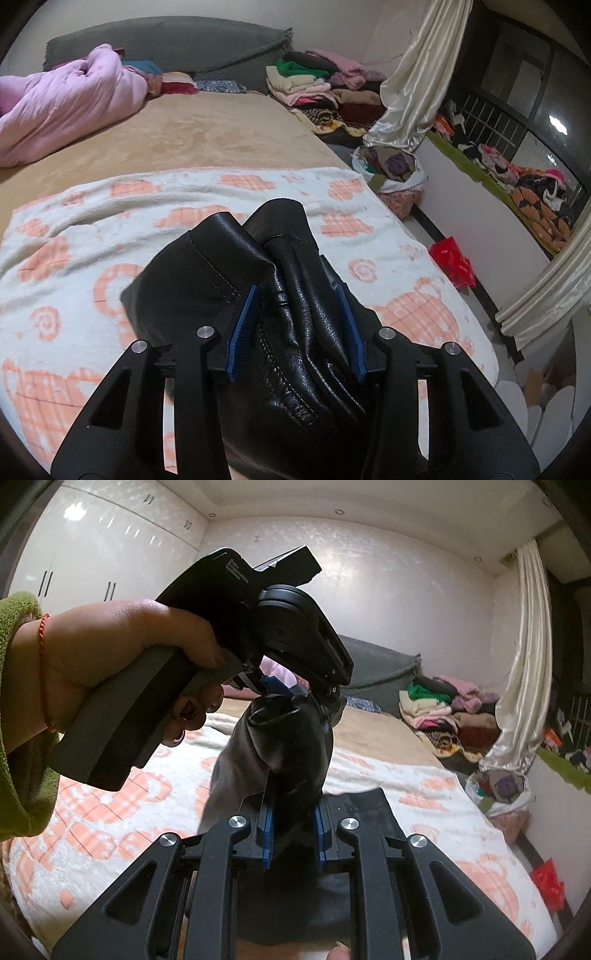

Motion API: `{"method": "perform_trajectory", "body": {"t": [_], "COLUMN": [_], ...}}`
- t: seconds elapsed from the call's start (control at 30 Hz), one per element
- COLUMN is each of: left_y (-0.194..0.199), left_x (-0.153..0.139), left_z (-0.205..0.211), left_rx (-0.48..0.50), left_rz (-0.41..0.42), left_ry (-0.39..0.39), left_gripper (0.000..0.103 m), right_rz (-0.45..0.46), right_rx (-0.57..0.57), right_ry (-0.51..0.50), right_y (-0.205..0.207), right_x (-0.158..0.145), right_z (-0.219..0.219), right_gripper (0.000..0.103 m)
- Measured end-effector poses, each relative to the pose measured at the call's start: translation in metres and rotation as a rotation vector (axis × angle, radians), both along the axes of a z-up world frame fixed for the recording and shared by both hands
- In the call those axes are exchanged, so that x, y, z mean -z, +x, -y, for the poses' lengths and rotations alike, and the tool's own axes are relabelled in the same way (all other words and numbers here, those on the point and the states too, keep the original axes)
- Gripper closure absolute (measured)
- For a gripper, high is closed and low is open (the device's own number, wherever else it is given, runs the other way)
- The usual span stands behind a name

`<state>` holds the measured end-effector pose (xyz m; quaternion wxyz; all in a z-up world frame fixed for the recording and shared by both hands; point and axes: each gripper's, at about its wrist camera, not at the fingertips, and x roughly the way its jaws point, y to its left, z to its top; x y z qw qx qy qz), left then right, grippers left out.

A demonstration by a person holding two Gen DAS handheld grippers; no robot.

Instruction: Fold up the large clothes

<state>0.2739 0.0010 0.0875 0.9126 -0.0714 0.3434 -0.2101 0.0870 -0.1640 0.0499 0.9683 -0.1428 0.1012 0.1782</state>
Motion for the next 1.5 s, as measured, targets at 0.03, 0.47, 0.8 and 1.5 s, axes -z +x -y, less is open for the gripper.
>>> {"method": "perform_trajectory", "body": {"t": [0.03, 0.47, 0.8, 1.5], "left_y": [0.002, 0.008, -0.015, -0.026], "left_x": [0.002, 0.015, 0.104, 0.109], "left_z": [0.007, 0.038, -0.046, -0.071], "left_rx": [0.005, 0.042, -0.13, -0.118], "left_rz": [-0.002, -0.027, -0.159, -0.162], "left_ry": [0.009, -0.04, -0.053, -0.174], "left_gripper": [0.068, 0.06, 0.04, 0.035], "right_rz": [-0.008, -0.159, -0.52, -0.605], "right_rx": [0.003, 0.056, 0.007, -0.156], "right_ry": [0.007, 0.097, 0.464, 0.263], "right_y": [0.001, 0.024, 0.06, 0.156], "right_x": [0.002, 0.031, 0.063, -0.039], "right_z": [0.003, 0.048, 0.101, 0.058], "right_gripper": [0.088, 0.088, 0.086, 0.081]}}
